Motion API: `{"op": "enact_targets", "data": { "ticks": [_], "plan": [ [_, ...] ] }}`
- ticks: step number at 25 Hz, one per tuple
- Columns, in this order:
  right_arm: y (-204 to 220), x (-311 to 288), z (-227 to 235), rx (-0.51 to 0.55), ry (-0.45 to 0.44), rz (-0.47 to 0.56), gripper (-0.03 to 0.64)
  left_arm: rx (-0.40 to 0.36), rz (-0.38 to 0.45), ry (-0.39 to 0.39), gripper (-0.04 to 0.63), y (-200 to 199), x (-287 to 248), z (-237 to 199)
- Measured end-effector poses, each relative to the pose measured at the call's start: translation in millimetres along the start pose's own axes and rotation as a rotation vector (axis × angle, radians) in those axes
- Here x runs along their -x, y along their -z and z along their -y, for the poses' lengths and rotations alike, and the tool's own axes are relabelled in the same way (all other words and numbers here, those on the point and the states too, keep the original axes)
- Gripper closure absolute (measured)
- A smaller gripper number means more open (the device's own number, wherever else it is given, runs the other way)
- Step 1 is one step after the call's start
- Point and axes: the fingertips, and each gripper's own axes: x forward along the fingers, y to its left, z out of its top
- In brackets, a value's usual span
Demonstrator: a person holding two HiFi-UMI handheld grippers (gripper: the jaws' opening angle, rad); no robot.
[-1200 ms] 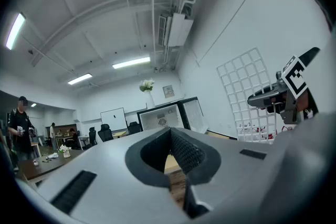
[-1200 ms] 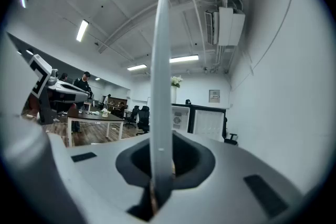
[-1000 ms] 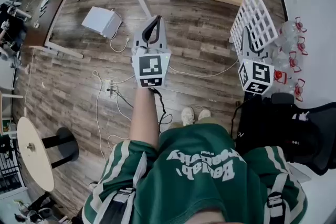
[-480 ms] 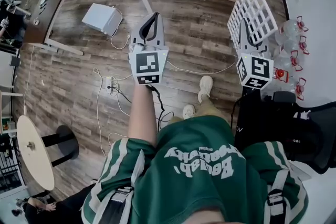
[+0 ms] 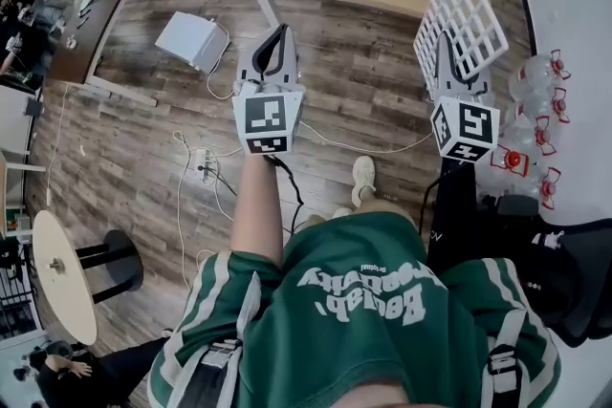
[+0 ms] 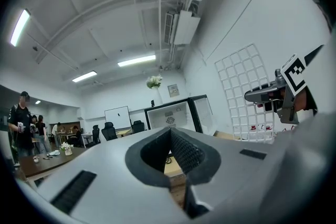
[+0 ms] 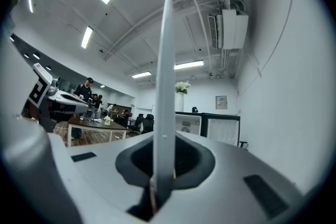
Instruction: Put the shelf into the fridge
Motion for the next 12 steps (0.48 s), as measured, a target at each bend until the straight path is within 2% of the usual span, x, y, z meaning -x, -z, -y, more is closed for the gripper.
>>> {"op": "enact_targets", "data": {
  "ticks": [7, 12],
  "plan": [
    [1.5, -66.3, 28.4, 0.018, -0.025, 0.023, 0.588, -0.002, 0.014, -0.026, 0.601, -3.9, -67.4, -9.0],
    [5.3, -102.1, 45.0, 0.027, -0.036, 0.022, 0.588, -0.019, 0.013, -0.01, 0.601, -7.7, -107.8, -8.0]
  ]
}}
